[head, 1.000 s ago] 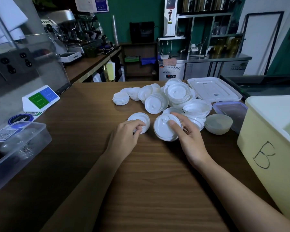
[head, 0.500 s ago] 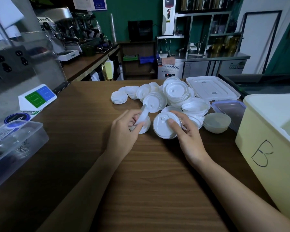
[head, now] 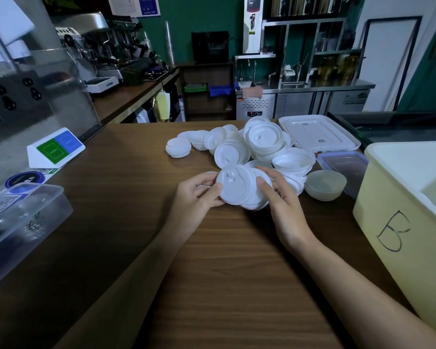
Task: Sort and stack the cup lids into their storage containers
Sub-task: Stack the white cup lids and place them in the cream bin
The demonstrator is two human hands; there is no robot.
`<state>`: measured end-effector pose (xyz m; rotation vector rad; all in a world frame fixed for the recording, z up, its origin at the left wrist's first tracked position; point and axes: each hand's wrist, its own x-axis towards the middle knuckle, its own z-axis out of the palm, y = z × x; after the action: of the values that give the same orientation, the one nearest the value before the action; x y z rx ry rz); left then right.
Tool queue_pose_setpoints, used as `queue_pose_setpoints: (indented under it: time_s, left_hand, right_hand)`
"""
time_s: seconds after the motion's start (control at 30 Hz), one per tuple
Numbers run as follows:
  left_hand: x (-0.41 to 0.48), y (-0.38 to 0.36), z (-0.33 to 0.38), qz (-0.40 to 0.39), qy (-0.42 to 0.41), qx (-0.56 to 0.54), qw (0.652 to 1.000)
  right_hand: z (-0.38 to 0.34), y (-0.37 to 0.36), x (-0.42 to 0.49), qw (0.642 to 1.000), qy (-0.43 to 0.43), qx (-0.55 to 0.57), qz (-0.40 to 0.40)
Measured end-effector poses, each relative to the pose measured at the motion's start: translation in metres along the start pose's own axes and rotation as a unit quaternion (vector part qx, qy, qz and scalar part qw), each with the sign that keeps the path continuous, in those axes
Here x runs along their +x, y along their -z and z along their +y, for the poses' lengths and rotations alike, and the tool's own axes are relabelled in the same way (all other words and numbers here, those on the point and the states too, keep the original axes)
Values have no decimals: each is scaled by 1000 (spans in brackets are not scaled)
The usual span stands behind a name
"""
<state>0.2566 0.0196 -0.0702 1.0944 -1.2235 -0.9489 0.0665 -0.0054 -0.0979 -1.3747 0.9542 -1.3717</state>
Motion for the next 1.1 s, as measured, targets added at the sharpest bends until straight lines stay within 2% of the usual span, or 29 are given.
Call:
queue_pose_setpoints:
  time_s: [0.17, 0.3, 0.57, 0.67, 0.77, 0.83, 0.93, 1.0, 1.1]
  left_hand:
    - [0, 0, -6, -16, 0, 38, 999]
    - [-1, -4, -8, 10, -1, 55, 998]
    - [-1, -6, -12, 8, -30, 95, 995]
    - [0, -5, -15, -19, -22, 102, 994]
    - [1, -3, -15, -18, -62, 143, 988]
    - [3, 3, -15, 18, -125, 206, 970]
    - [11, 17, -24, 57, -194, 354, 913]
    - [14, 24, -33, 19, -181, 424, 887]
    - [17, 28, -41, -29, -190, 450, 872]
  right_hand:
    - [-1, 0, 2, 999, -30, 3, -13]
    - [-4, -2, 2, 999, -45, 16, -26]
    - [-3, -1, -3, 999, 7, -2, -33]
    - [-3, -1, -3, 999, 15, 1, -34]
    - [-2, -2, -2, 1000, 23, -5, -20]
    - [-1, -2, -1, 1000, 26, -13, -12]
    - [0, -1, -1, 1000, 17, -11, 4]
    - [-1, -1, -2, 1000, 18, -13, 11]
    - [-2, -1, -2, 1000, 17, -11, 13]
